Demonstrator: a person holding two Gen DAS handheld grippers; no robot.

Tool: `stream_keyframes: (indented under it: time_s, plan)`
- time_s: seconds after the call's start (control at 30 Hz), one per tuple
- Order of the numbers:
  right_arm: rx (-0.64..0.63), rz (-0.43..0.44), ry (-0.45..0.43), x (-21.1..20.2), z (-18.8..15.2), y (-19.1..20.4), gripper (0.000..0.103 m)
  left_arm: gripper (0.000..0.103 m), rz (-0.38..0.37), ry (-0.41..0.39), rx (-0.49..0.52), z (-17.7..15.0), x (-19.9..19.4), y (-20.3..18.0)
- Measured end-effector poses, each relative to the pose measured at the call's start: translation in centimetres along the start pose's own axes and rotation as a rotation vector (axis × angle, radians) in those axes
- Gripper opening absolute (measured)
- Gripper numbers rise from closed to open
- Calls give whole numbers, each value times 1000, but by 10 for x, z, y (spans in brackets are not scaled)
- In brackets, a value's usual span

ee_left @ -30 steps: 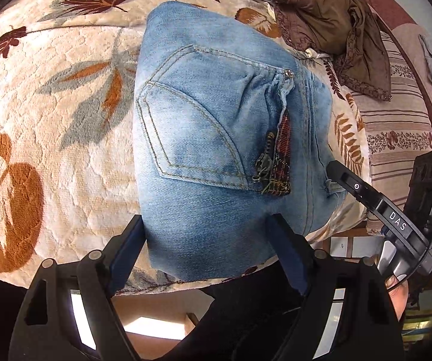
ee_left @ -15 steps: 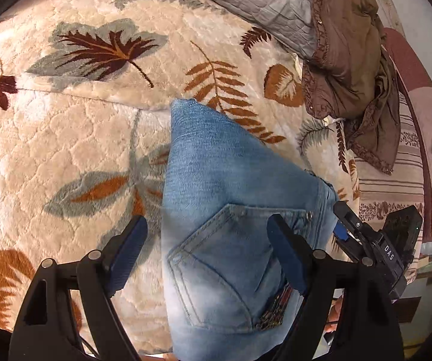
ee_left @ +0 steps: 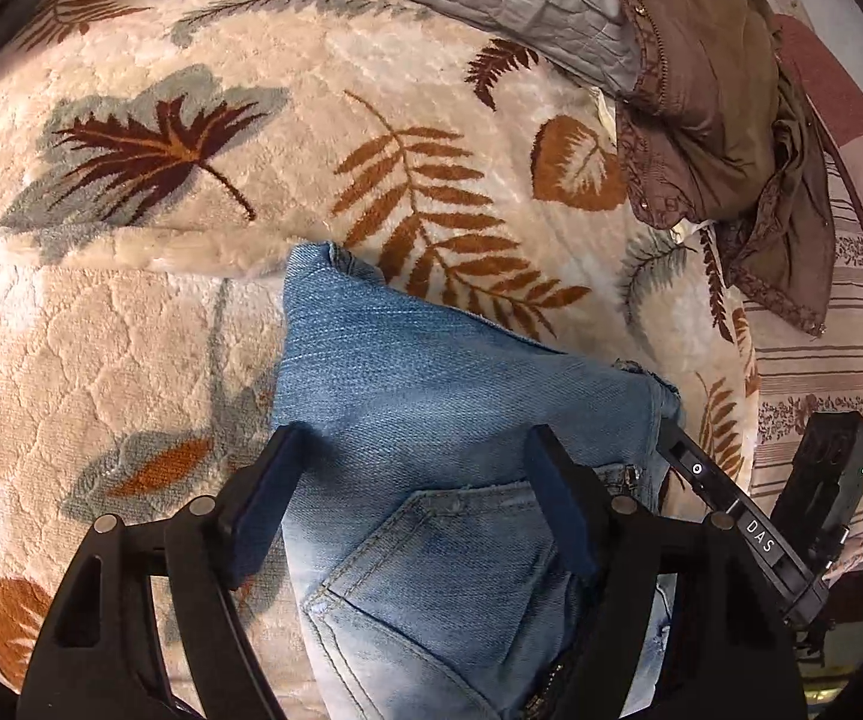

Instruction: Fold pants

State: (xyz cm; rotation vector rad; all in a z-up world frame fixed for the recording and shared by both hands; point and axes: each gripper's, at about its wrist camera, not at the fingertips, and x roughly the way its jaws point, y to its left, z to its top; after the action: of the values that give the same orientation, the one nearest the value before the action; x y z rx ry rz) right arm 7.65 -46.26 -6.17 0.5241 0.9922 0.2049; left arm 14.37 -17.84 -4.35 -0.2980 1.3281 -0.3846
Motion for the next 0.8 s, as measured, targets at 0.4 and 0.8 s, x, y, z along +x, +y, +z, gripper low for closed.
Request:
stream_keyframes:
  time_s: [0.4, 0.8]
  plan:
    - [170, 194, -1, -63, -71, -17, 56, 79, -262, 119, 11, -66, -27, 18]
    - [289, 290, -101, -103, -126, -8, 59, 83, -198, 49, 231, -68, -65, -19]
